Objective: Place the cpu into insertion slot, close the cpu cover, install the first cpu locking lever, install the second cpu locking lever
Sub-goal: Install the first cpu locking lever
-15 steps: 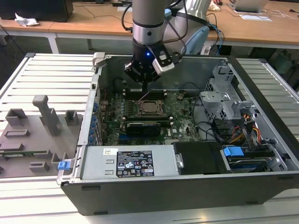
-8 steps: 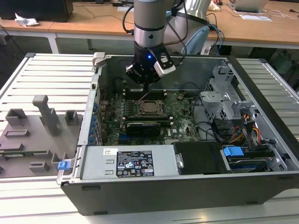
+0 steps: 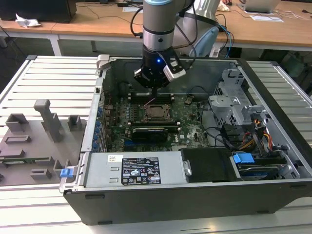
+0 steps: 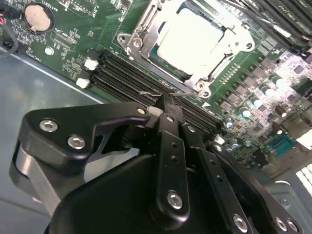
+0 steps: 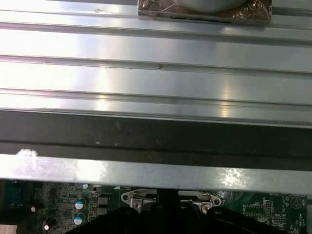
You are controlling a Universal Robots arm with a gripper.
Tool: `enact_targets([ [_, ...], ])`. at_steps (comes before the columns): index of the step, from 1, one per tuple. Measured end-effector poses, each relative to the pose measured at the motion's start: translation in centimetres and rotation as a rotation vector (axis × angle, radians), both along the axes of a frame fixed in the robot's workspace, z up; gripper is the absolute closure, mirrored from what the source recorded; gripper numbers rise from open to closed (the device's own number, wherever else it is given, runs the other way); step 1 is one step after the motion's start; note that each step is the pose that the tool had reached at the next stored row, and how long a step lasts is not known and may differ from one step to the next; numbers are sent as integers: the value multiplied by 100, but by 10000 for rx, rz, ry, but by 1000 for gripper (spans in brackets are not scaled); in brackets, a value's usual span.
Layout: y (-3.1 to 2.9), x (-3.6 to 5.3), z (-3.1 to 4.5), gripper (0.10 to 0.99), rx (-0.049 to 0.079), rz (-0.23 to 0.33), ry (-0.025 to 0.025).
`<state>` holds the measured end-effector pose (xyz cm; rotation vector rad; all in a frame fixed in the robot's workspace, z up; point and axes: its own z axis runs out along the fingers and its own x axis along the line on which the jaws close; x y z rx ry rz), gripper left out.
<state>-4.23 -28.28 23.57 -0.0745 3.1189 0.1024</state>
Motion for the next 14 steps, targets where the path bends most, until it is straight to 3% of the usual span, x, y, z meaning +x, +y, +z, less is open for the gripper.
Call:
enact_targets([
  [14,1,178,-104,980,-1,1,3],
])
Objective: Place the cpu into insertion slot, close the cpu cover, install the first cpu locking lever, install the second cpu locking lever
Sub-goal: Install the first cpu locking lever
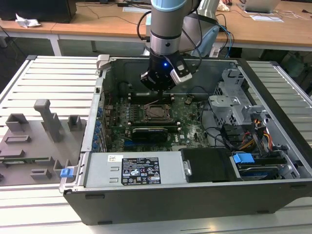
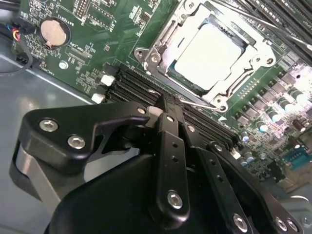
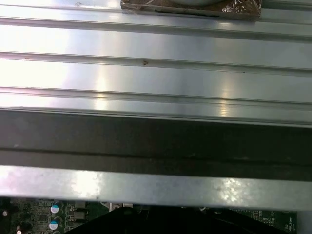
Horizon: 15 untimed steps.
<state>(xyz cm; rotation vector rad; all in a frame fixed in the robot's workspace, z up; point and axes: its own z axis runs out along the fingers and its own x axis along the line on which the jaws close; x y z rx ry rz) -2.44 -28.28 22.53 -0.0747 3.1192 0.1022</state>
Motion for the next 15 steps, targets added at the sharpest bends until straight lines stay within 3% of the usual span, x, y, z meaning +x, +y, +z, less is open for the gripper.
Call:
enact_targets([
  [15,1,42,-121,980,0,0,48],
])
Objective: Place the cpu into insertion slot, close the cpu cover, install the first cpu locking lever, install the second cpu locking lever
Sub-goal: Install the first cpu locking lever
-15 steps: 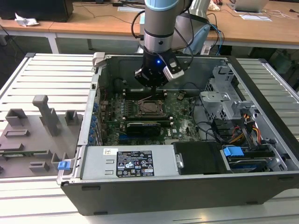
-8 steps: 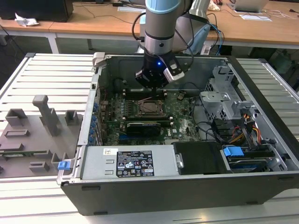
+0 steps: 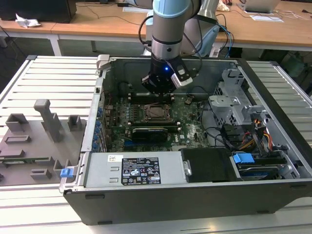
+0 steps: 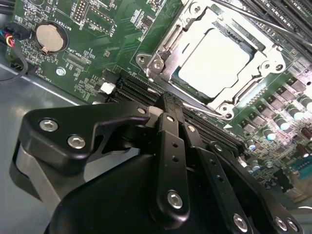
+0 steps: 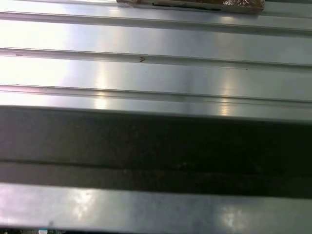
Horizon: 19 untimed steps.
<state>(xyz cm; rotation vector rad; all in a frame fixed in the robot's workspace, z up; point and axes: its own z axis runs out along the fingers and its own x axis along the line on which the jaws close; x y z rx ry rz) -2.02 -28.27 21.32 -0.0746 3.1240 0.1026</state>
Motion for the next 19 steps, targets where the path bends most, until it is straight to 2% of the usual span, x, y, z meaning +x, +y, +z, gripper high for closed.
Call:
enact_targets([
  [4,0,32,-49,980,0,1,39],
  [9,0,38,-83,980,-18,0,49],
  [17,1,39,-61,980,-17,0,47],
  [19,1,40,-62,980,-57,1,47],
])
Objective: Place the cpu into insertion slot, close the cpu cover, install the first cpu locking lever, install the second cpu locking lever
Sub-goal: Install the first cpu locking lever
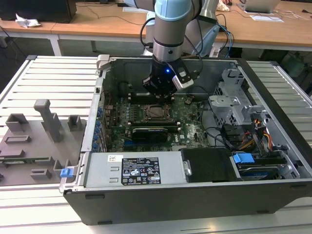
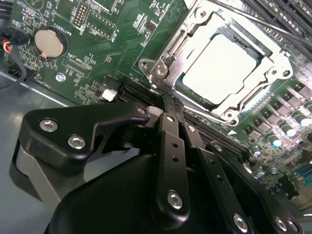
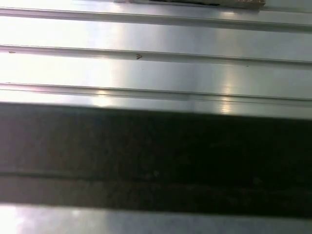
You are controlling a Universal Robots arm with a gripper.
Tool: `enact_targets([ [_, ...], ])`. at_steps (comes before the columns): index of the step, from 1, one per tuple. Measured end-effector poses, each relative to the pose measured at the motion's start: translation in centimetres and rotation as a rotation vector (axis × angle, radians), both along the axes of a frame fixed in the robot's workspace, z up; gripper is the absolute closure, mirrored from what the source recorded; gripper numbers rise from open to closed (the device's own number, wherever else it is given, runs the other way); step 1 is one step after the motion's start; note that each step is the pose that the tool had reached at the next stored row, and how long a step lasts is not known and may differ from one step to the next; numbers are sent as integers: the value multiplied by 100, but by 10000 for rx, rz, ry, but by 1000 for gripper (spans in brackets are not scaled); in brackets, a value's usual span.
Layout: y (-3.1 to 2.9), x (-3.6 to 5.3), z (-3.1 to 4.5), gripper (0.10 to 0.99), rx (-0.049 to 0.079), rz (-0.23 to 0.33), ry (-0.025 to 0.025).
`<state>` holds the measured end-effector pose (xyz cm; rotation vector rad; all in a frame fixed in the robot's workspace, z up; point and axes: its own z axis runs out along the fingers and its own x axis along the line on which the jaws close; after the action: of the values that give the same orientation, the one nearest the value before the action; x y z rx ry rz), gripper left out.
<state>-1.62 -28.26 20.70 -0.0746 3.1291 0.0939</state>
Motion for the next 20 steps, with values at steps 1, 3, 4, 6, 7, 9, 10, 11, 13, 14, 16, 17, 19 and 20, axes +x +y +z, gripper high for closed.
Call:
enact_targets([
  [1,0,0,-3,980,-45,-1,2],
  [3,0,0,-12,980,-120,-1,2],
  [4,0,0,-16,980,-149,-1,2],
  [6,0,-1,-24,980,-201,0,3],
  [7,1,-1,-28,980,-223,-1,3],
  [9,2,-1,-36,980,-251,-1,4],
  [10,4,-1,-41,980,-260,-1,4],
  [11,6,0,-44,980,-262,-1,4],
  [13,10,0,-51,980,-264,-1,4],
  [14,12,0,-52,980,-259,1,3],
  [16,16,1,-52,980,-221,5,3],
  [17,18,1,-53,980,-178,5,1],
  [19,20,2,-25,980,-169,4,-2],
  [20,19,2,0,980,-173,5,0],
])
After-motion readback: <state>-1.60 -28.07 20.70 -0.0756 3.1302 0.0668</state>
